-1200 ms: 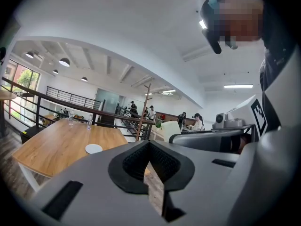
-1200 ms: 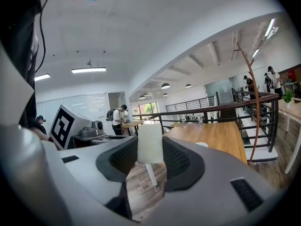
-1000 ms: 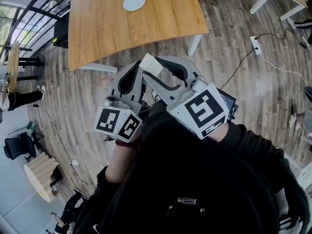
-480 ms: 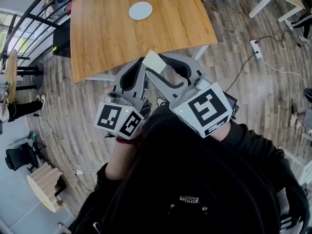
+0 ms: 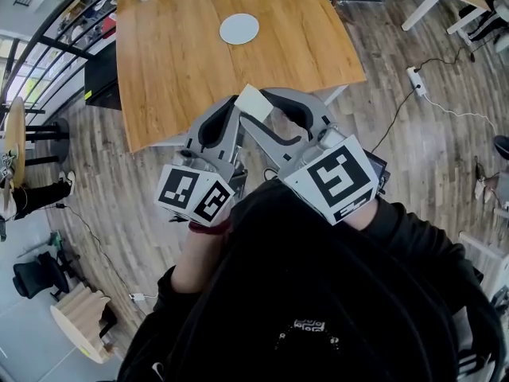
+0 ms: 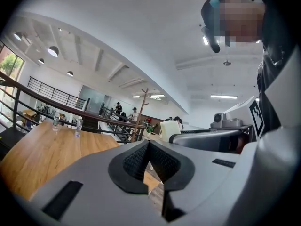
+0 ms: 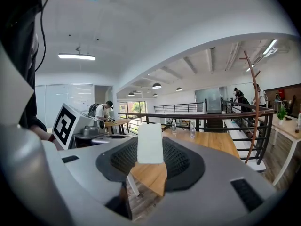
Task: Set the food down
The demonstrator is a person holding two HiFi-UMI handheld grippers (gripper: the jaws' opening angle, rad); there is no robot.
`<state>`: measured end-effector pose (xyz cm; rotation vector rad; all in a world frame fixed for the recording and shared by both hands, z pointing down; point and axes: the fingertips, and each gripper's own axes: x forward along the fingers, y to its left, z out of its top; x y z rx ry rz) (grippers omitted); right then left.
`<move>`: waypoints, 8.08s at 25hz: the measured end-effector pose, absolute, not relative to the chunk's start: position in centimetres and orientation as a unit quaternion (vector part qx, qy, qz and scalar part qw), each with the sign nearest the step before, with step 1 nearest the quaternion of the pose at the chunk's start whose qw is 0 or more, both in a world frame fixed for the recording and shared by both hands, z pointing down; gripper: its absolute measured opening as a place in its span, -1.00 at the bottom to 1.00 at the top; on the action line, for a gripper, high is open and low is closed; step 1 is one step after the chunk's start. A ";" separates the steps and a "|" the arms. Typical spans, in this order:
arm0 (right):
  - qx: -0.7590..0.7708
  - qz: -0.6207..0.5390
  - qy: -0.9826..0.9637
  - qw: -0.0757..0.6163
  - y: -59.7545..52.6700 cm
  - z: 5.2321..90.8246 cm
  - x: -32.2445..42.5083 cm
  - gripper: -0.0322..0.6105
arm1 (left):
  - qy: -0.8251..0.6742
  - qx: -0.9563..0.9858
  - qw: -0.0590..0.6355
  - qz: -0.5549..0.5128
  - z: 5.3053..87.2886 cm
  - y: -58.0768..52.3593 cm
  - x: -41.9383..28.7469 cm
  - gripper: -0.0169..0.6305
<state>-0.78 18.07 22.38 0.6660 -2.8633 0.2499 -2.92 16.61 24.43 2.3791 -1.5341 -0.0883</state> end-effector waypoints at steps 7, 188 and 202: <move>0.213 0.078 -0.968 0.110 18.4 23.1 -4.5 -0.37 | -0.541 0.825 0.158 -0.037 25.2 17.0 -6.6 -0.93; 0.256 0.206 -0.910 0.253 -17.8 42.2 -20.6 -0.36 | -0.503 0.796 0.316 0.118 40.3 -13.7 -23.1 -0.93; 0.268 0.205 -0.892 0.300 -17.9 47.5 -20.5 -0.36 | -0.505 0.790 0.323 0.128 40.6 -13.6 -23.1 -0.93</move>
